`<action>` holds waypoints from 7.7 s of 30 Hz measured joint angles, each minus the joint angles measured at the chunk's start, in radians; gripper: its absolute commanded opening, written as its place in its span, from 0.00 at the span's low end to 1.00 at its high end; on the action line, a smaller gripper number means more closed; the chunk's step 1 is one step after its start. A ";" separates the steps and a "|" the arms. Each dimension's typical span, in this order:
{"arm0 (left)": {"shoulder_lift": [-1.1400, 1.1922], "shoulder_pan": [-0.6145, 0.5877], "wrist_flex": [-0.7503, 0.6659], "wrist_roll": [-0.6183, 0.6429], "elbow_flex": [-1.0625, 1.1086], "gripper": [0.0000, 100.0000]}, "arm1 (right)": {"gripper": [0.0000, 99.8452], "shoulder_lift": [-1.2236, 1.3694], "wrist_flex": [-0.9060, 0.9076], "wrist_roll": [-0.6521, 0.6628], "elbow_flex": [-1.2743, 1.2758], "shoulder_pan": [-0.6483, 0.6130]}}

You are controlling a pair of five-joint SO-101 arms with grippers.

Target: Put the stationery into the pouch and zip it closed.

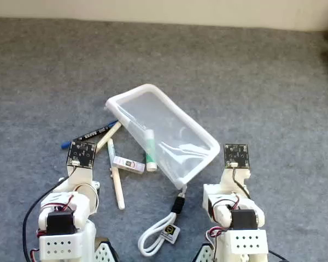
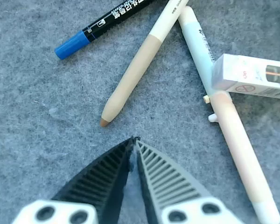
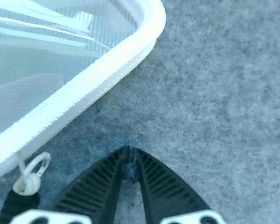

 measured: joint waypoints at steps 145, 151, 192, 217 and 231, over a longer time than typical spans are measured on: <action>0.000 0.000 0.000 0.000 0.000 0.01 | 0.00 -0.008 0.334 -0.107 -0.445 0.032; 0.000 0.000 0.000 0.000 0.000 0.01 | 0.00 -0.008 0.334 -0.107 -0.445 -0.011; 0.000 0.000 0.000 0.000 0.000 0.01 | 0.17 0.918 0.244 -0.417 -0.769 -0.465; 0.000 0.000 0.000 0.000 0.000 0.01 | 0.17 0.918 -0.002 -0.491 -0.535 -0.591; 0.000 0.000 0.000 0.000 0.000 0.01 | 0.05 0.916 -0.066 -0.491 -0.466 -0.652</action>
